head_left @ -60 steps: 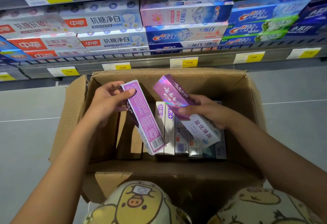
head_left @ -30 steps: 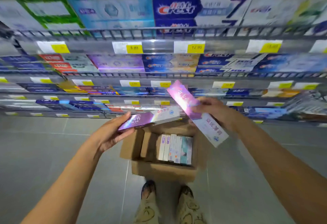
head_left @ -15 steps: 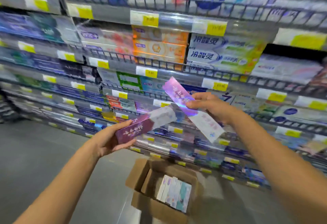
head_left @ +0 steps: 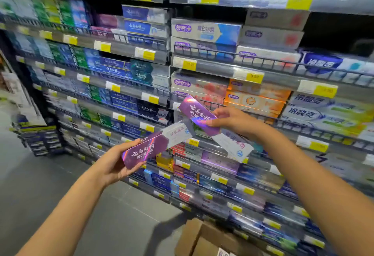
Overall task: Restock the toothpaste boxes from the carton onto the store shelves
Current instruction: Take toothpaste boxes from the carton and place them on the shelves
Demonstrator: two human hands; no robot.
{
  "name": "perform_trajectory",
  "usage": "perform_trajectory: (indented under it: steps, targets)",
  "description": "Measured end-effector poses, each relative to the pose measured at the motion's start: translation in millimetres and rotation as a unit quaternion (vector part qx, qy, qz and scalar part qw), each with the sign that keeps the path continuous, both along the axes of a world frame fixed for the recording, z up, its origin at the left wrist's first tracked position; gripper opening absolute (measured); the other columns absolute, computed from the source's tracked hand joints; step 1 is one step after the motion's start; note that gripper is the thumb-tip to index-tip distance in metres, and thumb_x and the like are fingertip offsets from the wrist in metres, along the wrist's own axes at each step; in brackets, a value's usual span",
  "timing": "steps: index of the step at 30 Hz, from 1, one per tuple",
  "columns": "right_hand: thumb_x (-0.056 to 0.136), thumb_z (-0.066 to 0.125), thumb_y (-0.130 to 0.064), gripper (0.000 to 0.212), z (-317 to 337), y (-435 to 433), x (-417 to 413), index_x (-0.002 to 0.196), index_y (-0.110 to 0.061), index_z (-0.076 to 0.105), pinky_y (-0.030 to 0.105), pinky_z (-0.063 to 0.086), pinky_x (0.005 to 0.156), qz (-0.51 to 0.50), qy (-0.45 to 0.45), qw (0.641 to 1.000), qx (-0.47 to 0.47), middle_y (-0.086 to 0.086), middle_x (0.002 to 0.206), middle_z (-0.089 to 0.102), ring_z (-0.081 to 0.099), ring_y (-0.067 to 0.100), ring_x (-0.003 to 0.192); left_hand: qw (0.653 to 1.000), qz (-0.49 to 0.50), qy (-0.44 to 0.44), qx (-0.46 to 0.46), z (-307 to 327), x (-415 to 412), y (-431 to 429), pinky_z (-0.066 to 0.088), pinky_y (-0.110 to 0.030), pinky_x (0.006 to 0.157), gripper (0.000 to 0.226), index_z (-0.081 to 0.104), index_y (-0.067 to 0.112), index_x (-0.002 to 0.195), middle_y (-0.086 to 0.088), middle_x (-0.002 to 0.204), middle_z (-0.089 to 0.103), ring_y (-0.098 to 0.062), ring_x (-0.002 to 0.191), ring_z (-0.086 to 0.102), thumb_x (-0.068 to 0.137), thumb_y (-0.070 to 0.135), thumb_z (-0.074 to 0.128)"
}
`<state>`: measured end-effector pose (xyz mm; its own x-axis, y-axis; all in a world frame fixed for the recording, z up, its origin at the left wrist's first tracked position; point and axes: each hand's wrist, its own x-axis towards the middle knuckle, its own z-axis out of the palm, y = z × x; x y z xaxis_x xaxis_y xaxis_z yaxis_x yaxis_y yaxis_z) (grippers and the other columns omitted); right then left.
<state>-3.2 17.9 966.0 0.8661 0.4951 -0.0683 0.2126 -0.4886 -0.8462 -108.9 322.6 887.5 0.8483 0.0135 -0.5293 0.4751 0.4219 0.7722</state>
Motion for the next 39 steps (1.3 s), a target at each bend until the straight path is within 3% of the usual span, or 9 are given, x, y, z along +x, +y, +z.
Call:
perform_trajectory:
  steps: [4, 9, 16, 20, 24, 27, 30, 34, 39]
  targets:
    - [0.075, 0.073, -0.038, 0.039, 17, 71, 4, 0.095, -0.005, 0.068, 0.044, 0.043, 0.097, 0.004, -0.019, 1.0, 0.008, 0.011, 0.105, 0.07, 0.064, 0.027, 0.102, 0.999, -0.016, -0.021, 0.028, 20, 7, 72, 0.058, -0.03, 0.047, 0.038, 0.068, 0.009, 0.102, -0.011, 0.083, 0.071, -0.021, 0.058, 0.068, 0.071, 0.03, 0.07]
    - [0.085, 0.068, -0.023, 0.03, 35, 136, 14, 0.101, 0.001, 0.065, 0.028, 0.047, 0.086, -0.005, -0.026, 0.999, 0.021, 0.009, 0.102, 0.07, 0.065, 0.019, 0.093, 0.999, -0.013, -0.036, 0.028, 40, 20, 139, 0.058, -0.03, 0.047, 0.031, 0.067, 0.006, 0.1, -0.013, 0.078, 0.072, -0.022, 0.054, 0.068, 0.078, 0.027, 0.065]
    - [0.084, 0.069, -0.025, 0.03, 58, 207, 50, 0.099, 0.0, 0.065, 0.037, 0.045, 0.092, 0.003, -0.062, 0.998, -0.01, 0.016, 0.107, 0.068, 0.063, 0.028, 0.097, 0.999, -0.001, -0.04, 0.037, 45, 57, 206, 0.055, -0.027, 0.042, 0.026, 0.068, 0.008, 0.096, -0.012, 0.074, 0.072, -0.022, 0.05, 0.067, 0.079, 0.028, 0.065]
    - [0.083, 0.069, -0.036, 0.036, 72, 246, 87, 0.104, -0.007, 0.065, 0.049, 0.045, 0.093, 0.028, -0.093, 0.994, -0.048, 0.012, 0.107, 0.069, 0.063, 0.032, 0.101, 0.999, 0.014, -0.034, 0.032, 44, 93, 239, 0.052, -0.023, 0.037, 0.026, 0.066, 0.008, 0.093, -0.011, 0.067, 0.07, -0.022, 0.044, 0.063, 0.076, 0.028, 0.065]
    - [0.077, 0.068, -0.054, 0.053, 84, 288, 138, 0.102, -0.007, 0.064, 0.032, 0.046, 0.067, 0.053, -0.148, 0.984, -0.08, 0.019, 0.102, 0.066, 0.061, 0.031, 0.079, 0.999, 0.022, -0.035, 0.032, 47, 140, 270, 0.051, -0.024, 0.036, 0.031, 0.066, 0.007, 0.092, -0.012, 0.067, 0.069, -0.023, 0.044, 0.063, 0.069, 0.028, 0.066]
    - [0.07, 0.07, -0.061, 0.06, 96, 326, 176, 0.107, -0.014, 0.063, 0.045, 0.05, 0.086, 0.066, -0.172, 0.979, -0.086, 0.011, 0.107, 0.068, 0.063, 0.032, 0.097, 0.998, 0.034, -0.045, 0.041, 52, 176, 293, 0.051, -0.023, 0.036, 0.021, 0.066, 0.009, 0.087, -0.011, 0.065, 0.069, -0.023, 0.044, 0.064, 0.077, 0.027, 0.063]
    - [0.069, 0.077, -0.046, 0.053, 115, 359, 213, 0.11, -0.019, 0.057, 0.032, 0.046, 0.079, 0.052, -0.18, 0.98, -0.066, -0.001, 0.099, 0.062, 0.059, 0.014, 0.089, 0.996, 0.041, -0.041, 0.061, 60, 212, 316, 0.051, -0.022, 0.037, 0.024, 0.066, 0.01, 0.088, -0.01, 0.066, 0.069, -0.022, 0.046, 0.064, 0.073, 0.028, 0.065]
    - [0.068, 0.081, -0.04, 0.044, 140, 409, 254, 0.096, -0.018, 0.056, 0.027, 0.042, 0.069, 0.075, -0.217, 0.971, -0.069, 0.0, 0.085, 0.061, 0.053, 0.011, 0.074, 0.996, 0.052, -0.035, 0.066, 64, 250, 345, 0.051, -0.021, 0.039, 0.02, 0.066, 0.009, 0.088, -0.01, 0.068, 0.07, -0.022, 0.046, 0.064, 0.082, 0.028, 0.063]
    - [0.071, 0.078, -0.042, 0.04, 158, 457, 295, 0.096, -0.021, 0.056, 0.007, 0.033, 0.051, 0.072, -0.316, 0.938, -0.12, -0.01, 0.076, 0.05, 0.044, -0.001, 0.063, 0.997, 0.045, -0.037, 0.058, 63, 288, 376, 0.051, -0.022, 0.039, 0.022, 0.066, 0.009, 0.088, -0.011, 0.068, 0.07, -0.022, 0.047, 0.064, 0.073, 0.026, 0.066]
